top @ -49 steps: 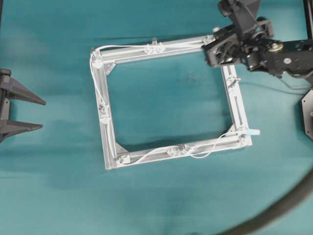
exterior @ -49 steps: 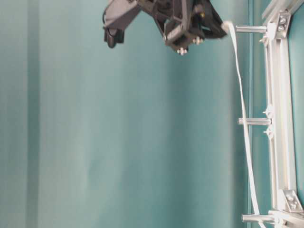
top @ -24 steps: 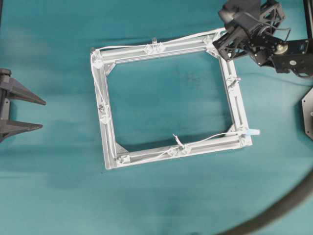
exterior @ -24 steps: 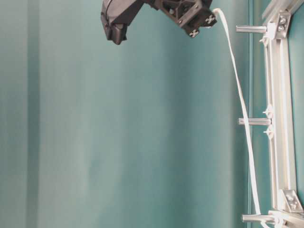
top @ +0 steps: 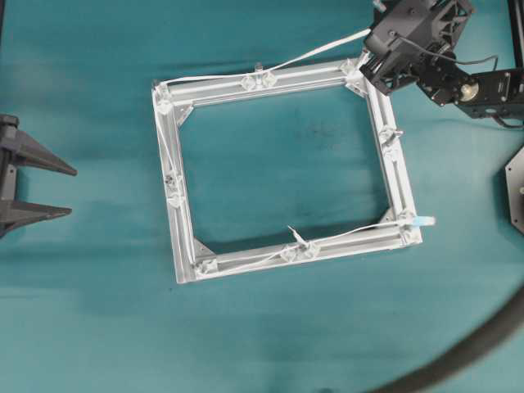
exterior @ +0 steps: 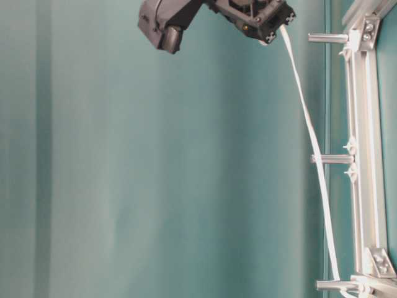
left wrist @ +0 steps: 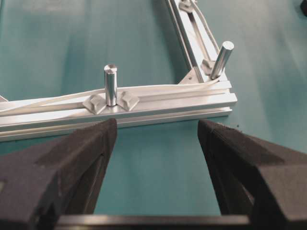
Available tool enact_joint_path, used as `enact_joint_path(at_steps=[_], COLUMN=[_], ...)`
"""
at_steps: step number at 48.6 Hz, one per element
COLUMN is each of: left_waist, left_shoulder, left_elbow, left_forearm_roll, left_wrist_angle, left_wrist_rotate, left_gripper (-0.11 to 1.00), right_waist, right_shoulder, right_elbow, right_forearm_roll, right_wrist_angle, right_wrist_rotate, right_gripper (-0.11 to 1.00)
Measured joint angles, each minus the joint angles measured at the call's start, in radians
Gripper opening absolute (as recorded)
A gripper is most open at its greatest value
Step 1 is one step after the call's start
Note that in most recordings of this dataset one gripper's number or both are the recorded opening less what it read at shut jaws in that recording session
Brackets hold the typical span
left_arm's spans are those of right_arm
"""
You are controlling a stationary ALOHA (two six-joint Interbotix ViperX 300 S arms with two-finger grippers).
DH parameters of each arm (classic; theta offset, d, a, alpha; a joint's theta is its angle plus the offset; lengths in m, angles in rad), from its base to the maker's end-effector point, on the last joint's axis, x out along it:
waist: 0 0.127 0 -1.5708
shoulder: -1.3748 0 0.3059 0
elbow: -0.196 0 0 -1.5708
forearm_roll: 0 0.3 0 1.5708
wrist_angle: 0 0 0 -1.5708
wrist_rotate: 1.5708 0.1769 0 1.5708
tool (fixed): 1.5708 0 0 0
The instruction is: Move the cable alternately left and right between 8 pins so it hooks onto each one.
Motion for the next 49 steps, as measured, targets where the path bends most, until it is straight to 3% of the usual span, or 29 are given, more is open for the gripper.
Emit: enact_joint_path(at_steps=[9,28,34,39,45,49], left_waist=[0.0,0.0,0.0,0.0,-0.002,0.0], left_shoulder=[-0.002,0.0,-0.002,0.0,0.0,0.0], left_elbow=[0.0,0.0,0.0,0.0,0.0,0.0], left_forearm_roll=[0.002,0.002,0.002,0.0,0.0,0.0], left_wrist_angle=[0.0,0.0,0.0,0.0,0.0,0.0], left_wrist_rotate=[0.0,0.0,0.0,0.0,0.0,0.0], left_gripper=[0.72,0.72,0.72,0.72,0.72,0.72], right_waist=[-0.031,-0.044,-0.046,-0.046,-0.046,-0.046], right_shoulder=[0.029,0.083,0.084,0.08,0.06,0.051], right_elbow=[0.041,0.041,0.04,0.04,0.046,0.051], right_forearm_roll=[-0.043,-0.049,-0.044,-0.005,0.129,0.216], right_wrist_angle=[-0.078,-0.133,-0.153,-0.186,-0.219,-0.229], right_wrist_rotate=[0.112,0.141,0.19,0.27,0.365,0.39], right_gripper=[0.14,0.14,0.14,0.14,0.14,0.14])
